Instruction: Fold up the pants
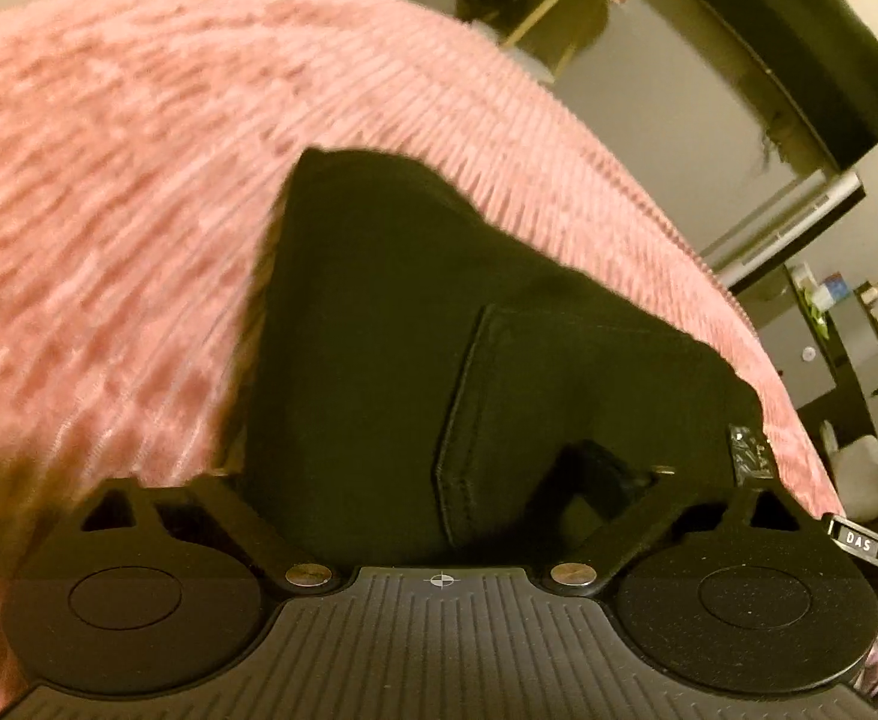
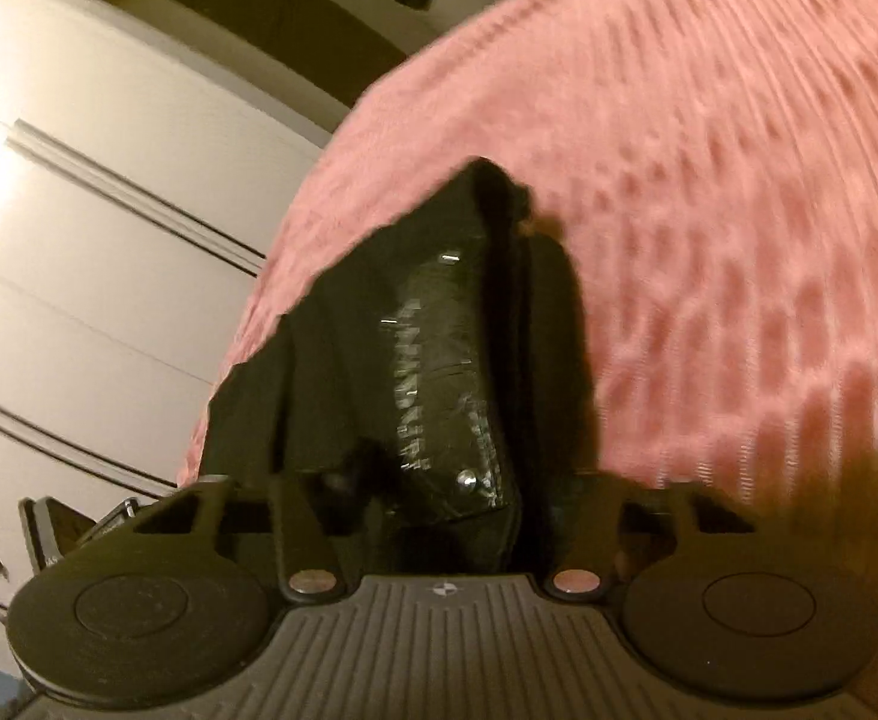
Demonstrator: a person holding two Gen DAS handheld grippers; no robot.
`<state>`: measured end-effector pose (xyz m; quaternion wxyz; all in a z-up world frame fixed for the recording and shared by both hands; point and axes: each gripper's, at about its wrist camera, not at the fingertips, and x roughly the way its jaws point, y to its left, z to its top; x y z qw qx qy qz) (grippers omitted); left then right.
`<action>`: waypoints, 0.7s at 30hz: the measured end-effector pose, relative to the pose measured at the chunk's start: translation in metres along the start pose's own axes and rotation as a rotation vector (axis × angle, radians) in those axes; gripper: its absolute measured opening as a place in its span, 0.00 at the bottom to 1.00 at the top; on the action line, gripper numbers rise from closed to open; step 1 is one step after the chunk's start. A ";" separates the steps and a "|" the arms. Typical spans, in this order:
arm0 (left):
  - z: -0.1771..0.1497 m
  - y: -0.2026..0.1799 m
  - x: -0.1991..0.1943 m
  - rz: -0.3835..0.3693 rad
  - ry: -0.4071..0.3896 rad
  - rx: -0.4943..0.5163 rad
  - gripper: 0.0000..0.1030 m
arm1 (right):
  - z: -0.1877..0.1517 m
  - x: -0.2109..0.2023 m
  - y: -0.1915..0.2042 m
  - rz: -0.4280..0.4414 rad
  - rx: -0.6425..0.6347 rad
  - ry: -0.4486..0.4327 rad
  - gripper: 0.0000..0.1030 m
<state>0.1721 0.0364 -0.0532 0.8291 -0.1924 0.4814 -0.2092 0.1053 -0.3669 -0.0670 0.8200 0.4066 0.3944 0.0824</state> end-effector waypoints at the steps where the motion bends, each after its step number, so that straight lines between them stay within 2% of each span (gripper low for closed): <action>1: 0.000 -0.002 -0.004 0.000 -0.011 0.010 0.77 | 0.001 -0.002 0.006 0.006 -0.011 -0.012 0.36; 4: 0.004 -0.006 -0.017 -0.011 -0.040 0.016 0.62 | 0.011 -0.003 0.028 0.002 -0.070 -0.038 0.32; 6: 0.011 -0.009 -0.024 -0.022 -0.067 0.014 0.58 | 0.017 -0.004 0.044 0.009 -0.114 -0.058 0.31; 9: 0.026 -0.017 -0.033 -0.007 -0.131 0.037 0.58 | 0.035 -0.001 0.064 0.006 -0.162 -0.086 0.31; 10: 0.033 -0.018 -0.035 0.004 -0.147 0.036 0.62 | 0.041 0.001 0.071 -0.012 -0.172 -0.100 0.37; 11: 0.040 -0.020 -0.035 0.040 -0.159 0.022 0.65 | 0.049 0.004 0.075 -0.041 -0.149 -0.114 0.51; 13: 0.049 -0.020 -0.041 0.157 -0.200 -0.015 0.83 | 0.058 0.001 0.076 -0.122 -0.081 -0.181 0.59; 14: 0.049 -0.021 -0.047 0.199 -0.245 -0.013 0.88 | 0.058 -0.004 0.077 -0.156 -0.077 -0.219 0.60; 15: 0.046 -0.023 -0.053 0.210 -0.271 0.002 0.95 | 0.054 -0.009 0.078 -0.180 -0.093 -0.247 0.60; 17: 0.033 -0.027 -0.062 0.206 -0.281 0.039 0.95 | 0.036 -0.019 0.078 -0.202 -0.092 -0.250 0.60; 21: -0.015 -0.033 -0.070 0.217 -0.294 0.029 0.96 | -0.017 -0.034 0.061 -0.158 -0.018 -0.251 0.58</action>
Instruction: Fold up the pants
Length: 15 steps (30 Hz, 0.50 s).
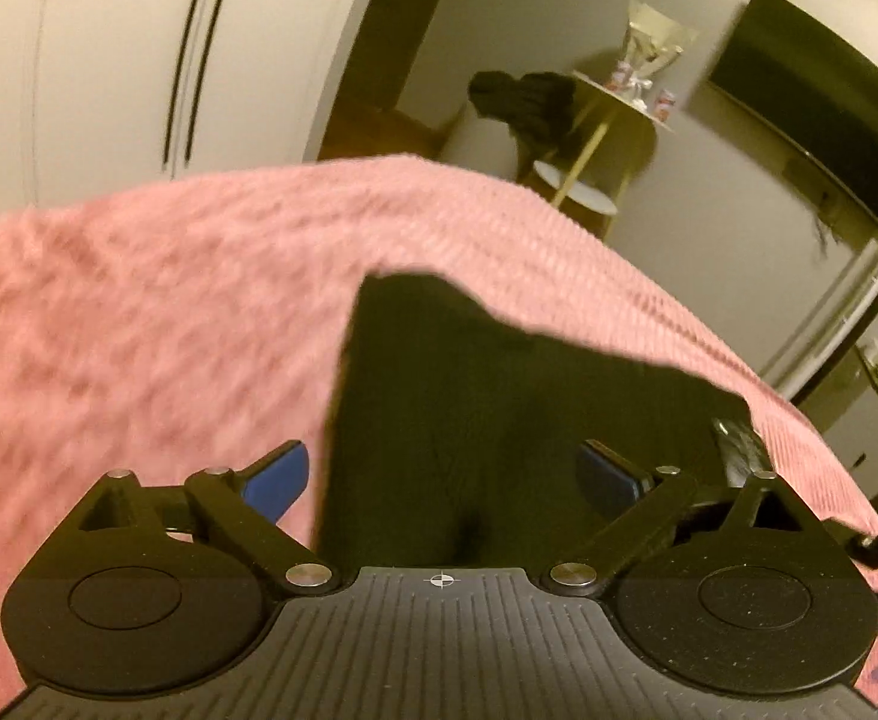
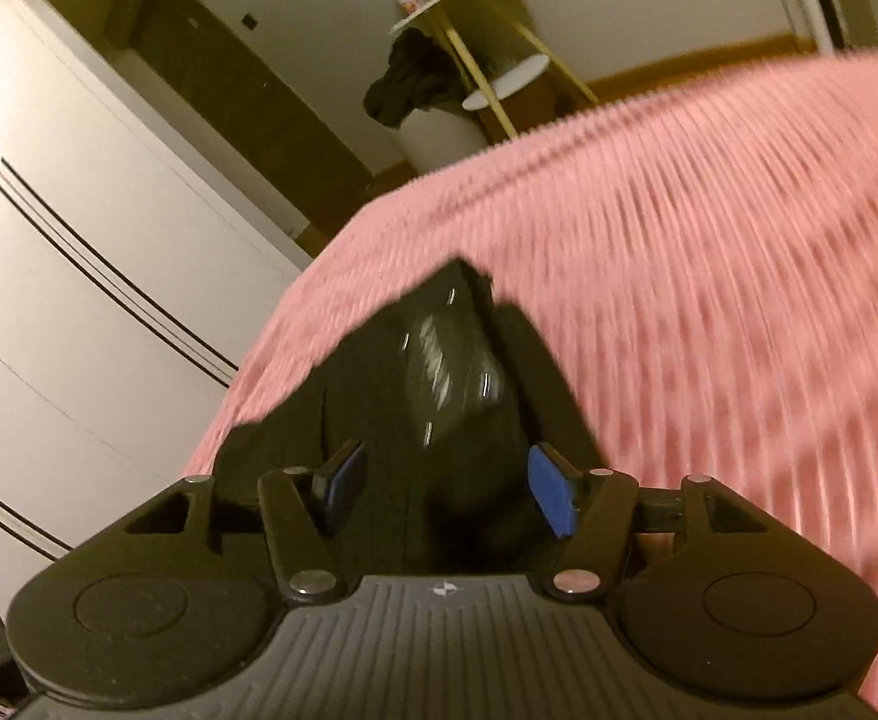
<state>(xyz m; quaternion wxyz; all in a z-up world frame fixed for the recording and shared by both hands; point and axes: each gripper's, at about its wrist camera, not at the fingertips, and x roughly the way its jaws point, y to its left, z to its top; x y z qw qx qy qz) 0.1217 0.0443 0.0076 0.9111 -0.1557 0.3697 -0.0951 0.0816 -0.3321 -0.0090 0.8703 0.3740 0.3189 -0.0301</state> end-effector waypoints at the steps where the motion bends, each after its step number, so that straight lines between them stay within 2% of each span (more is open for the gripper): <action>1: -0.012 -0.001 -0.005 0.009 -0.005 -0.015 0.96 | -0.010 0.001 -0.005 -0.007 0.026 0.006 0.55; 3: -0.032 -0.002 -0.014 0.005 -0.002 -0.042 0.96 | -0.022 0.007 -0.019 0.001 0.113 0.033 0.52; 5: -0.047 0.000 -0.014 -0.029 0.022 -0.070 0.96 | -0.027 0.009 -0.027 0.026 0.172 0.039 0.49; 8: -0.046 0.004 -0.019 -0.061 0.031 -0.093 0.96 | -0.022 0.018 -0.029 0.048 0.207 0.003 0.50; 11: -0.047 0.019 -0.025 -0.145 0.038 -0.211 0.96 | -0.021 0.031 -0.035 0.038 0.291 0.008 0.49; 15: -0.053 0.024 -0.025 -0.164 0.063 -0.246 0.96 | -0.030 0.041 -0.038 0.066 0.367 -0.017 0.54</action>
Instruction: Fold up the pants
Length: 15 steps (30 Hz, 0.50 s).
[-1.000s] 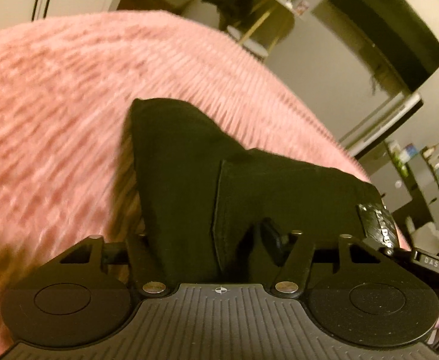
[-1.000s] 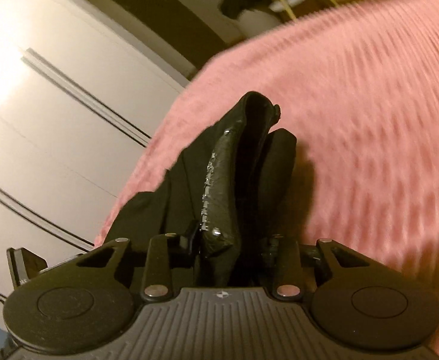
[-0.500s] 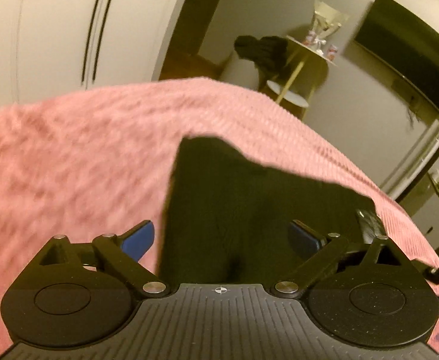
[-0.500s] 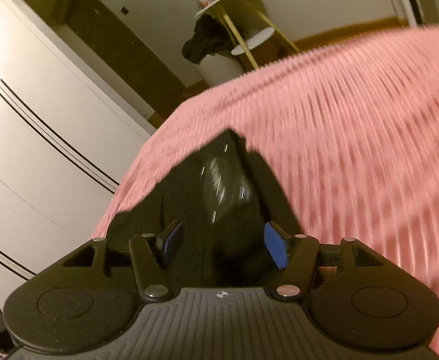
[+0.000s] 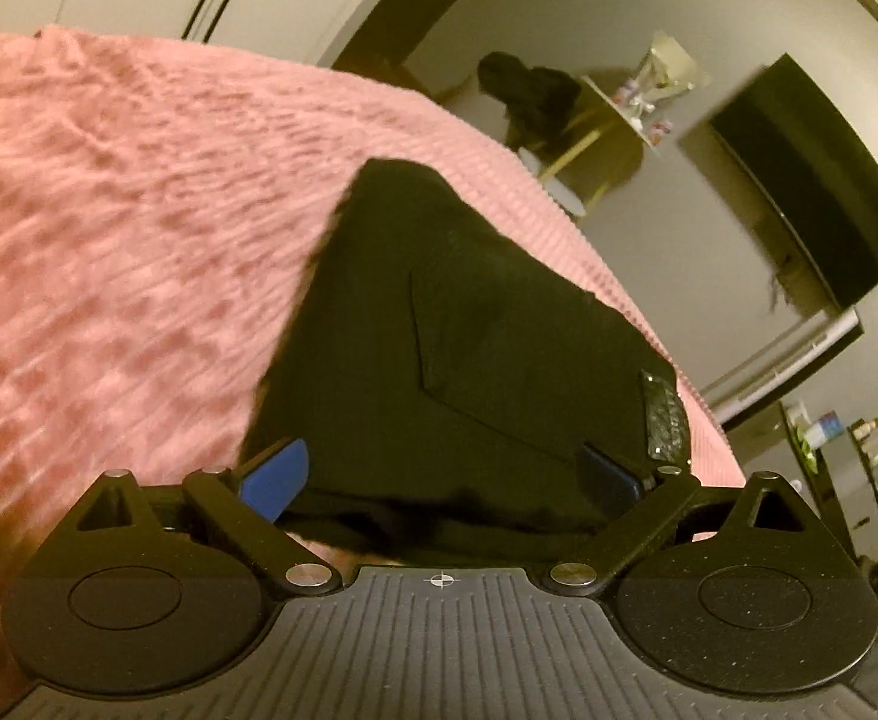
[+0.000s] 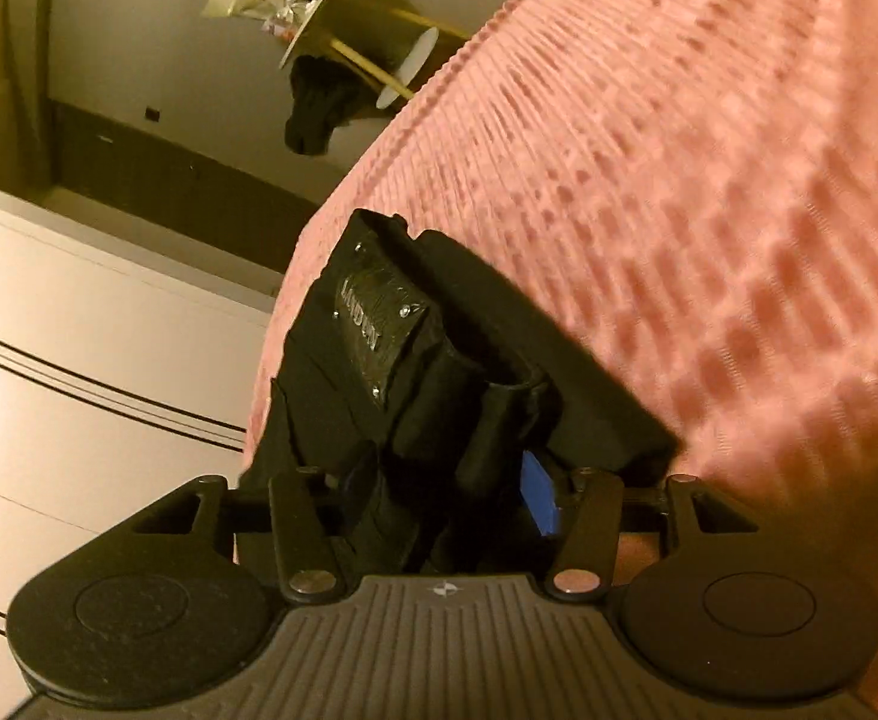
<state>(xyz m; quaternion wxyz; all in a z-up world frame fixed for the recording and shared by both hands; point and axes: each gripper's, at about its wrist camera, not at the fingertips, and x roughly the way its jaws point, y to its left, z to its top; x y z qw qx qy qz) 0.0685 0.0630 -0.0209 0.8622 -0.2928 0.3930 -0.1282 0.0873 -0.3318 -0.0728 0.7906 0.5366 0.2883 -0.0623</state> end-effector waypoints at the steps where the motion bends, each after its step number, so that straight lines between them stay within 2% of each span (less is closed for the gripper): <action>1: 0.001 0.001 -0.001 -0.012 0.000 -0.016 0.96 | 0.000 0.003 -0.001 0.006 0.013 0.000 0.54; 3: 0.000 0.003 -0.002 -0.057 0.003 -0.057 0.96 | 0.000 0.008 -0.001 0.020 0.039 -0.007 0.53; 4: -0.001 0.005 -0.003 -0.068 0.004 -0.073 0.96 | 0.000 0.007 0.000 0.022 0.041 -0.012 0.37; 7: -0.006 0.011 -0.002 -0.076 0.038 -0.128 0.96 | -0.001 0.010 0.006 0.009 -0.020 -0.019 0.31; 9: -0.009 0.017 0.001 -0.089 0.069 -0.183 0.96 | -0.005 0.006 0.020 -0.011 -0.089 -0.042 0.31; 12: -0.010 0.024 0.010 -0.064 0.090 -0.224 0.96 | -0.010 0.005 0.040 0.000 -0.169 -0.075 0.31; 15: -0.011 0.029 0.018 -0.085 0.118 -0.273 0.96 | -0.007 0.014 0.034 -0.008 -0.132 -0.055 0.40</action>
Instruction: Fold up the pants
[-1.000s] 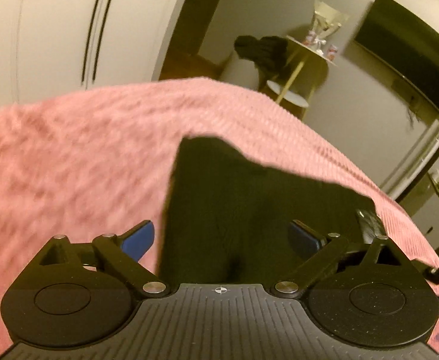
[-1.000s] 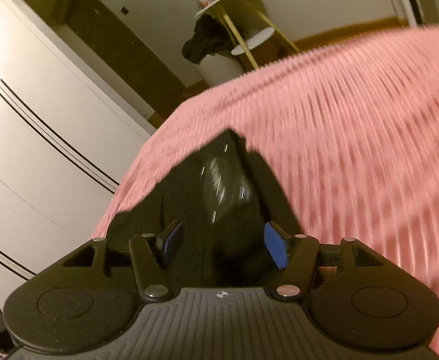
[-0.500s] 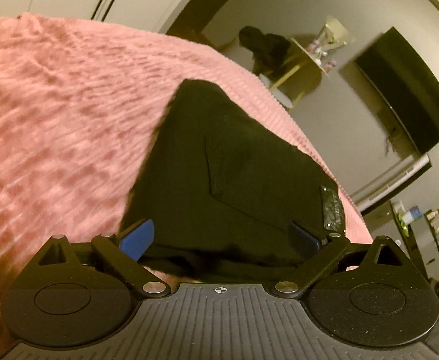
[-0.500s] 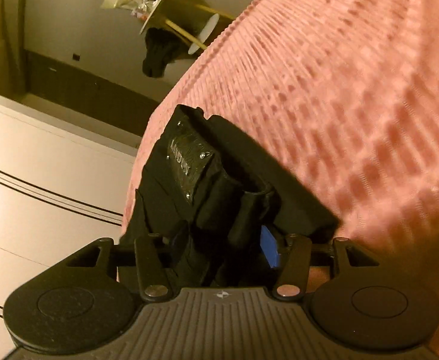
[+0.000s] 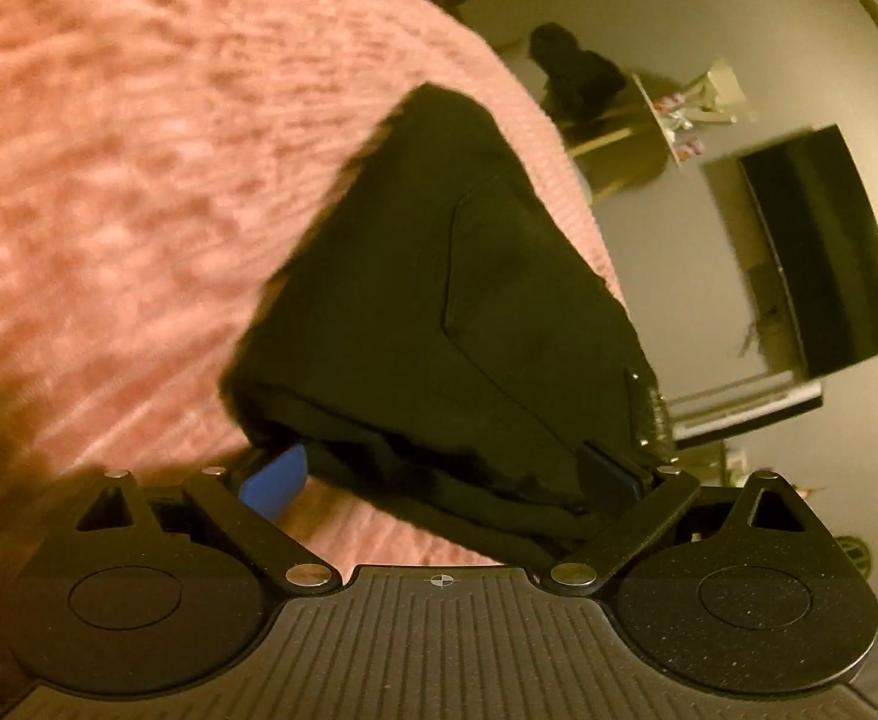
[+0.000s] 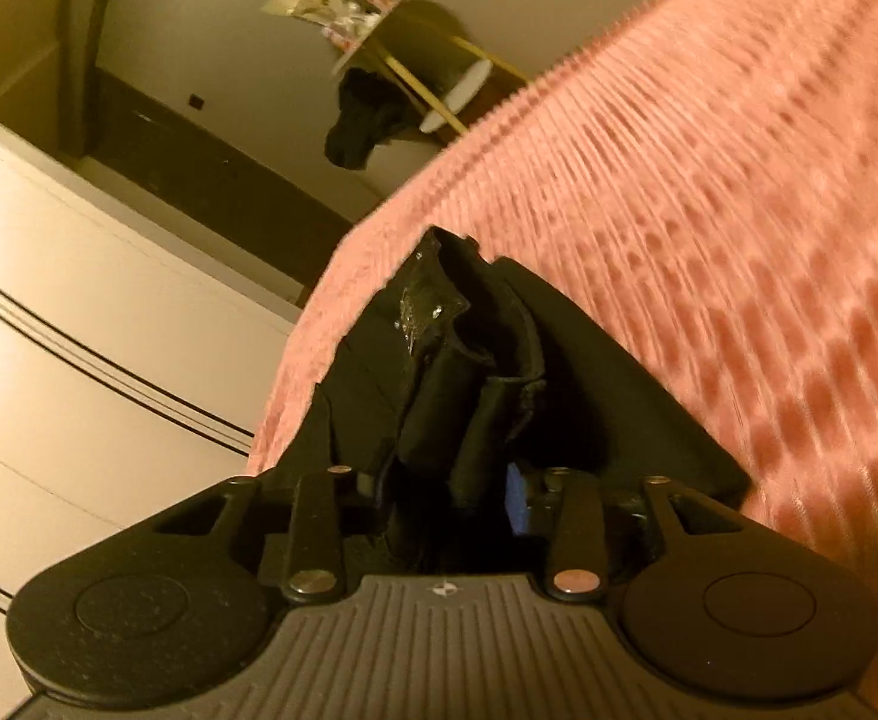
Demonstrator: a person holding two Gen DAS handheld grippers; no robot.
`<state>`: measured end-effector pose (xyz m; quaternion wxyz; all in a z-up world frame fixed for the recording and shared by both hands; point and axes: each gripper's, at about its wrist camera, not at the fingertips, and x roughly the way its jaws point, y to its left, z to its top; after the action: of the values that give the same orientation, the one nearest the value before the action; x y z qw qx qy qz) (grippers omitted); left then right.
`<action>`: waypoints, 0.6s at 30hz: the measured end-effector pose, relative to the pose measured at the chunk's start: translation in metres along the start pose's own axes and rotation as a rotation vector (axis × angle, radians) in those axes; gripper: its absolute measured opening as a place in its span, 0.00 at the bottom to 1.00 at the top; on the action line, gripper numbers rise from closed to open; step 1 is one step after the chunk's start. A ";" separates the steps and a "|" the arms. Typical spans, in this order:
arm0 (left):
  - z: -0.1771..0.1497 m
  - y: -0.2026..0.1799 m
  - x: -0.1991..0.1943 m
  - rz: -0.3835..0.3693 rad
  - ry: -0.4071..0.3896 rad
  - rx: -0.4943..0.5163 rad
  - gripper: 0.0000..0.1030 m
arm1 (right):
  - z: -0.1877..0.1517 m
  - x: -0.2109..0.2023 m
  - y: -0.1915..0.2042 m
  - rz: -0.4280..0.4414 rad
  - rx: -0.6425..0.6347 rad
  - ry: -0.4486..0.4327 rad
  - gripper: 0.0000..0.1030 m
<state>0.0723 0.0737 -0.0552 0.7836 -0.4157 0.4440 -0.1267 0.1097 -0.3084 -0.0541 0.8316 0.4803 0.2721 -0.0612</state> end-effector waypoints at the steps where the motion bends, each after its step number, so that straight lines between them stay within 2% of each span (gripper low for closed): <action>1: 0.000 0.000 0.003 0.016 0.000 0.009 0.96 | 0.000 0.004 -0.004 0.001 0.027 0.017 0.40; 4: 0.002 0.000 0.009 0.041 -0.004 0.014 0.94 | -0.001 0.006 -0.014 0.021 0.107 0.046 0.32; 6: 0.003 0.001 0.007 0.045 -0.023 0.005 0.88 | -0.003 -0.001 0.004 -0.009 -0.010 0.019 0.28; 8: 0.003 -0.002 0.002 0.053 -0.054 0.042 0.79 | -0.007 -0.011 0.027 -0.023 -0.125 -0.023 0.26; 10: 0.003 -0.007 -0.004 0.069 -0.092 0.097 0.72 | -0.008 -0.022 0.037 -0.008 -0.138 -0.055 0.26; 12: 0.003 -0.011 -0.006 0.071 -0.091 0.122 0.69 | -0.012 -0.027 0.039 -0.034 -0.188 -0.081 0.26; 13: 0.002 -0.013 -0.006 0.080 -0.088 0.140 0.69 | -0.014 -0.025 0.033 -0.076 -0.197 -0.072 0.26; 15: 0.000 -0.017 -0.004 0.113 -0.066 0.172 0.69 | -0.014 0.000 0.008 -0.188 -0.175 0.020 0.29; 16: -0.001 -0.020 -0.005 0.131 -0.060 0.189 0.69 | -0.013 0.002 -0.001 -0.158 -0.164 0.026 0.30; 18: -0.004 -0.028 -0.012 0.155 -0.065 0.244 0.75 | -0.006 -0.009 0.005 -0.151 -0.153 0.039 0.40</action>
<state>0.0665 0.0613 -0.0279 0.8497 -0.2860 0.4303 -0.1052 0.1015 -0.3025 -0.0483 0.8534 0.3946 0.3276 -0.0935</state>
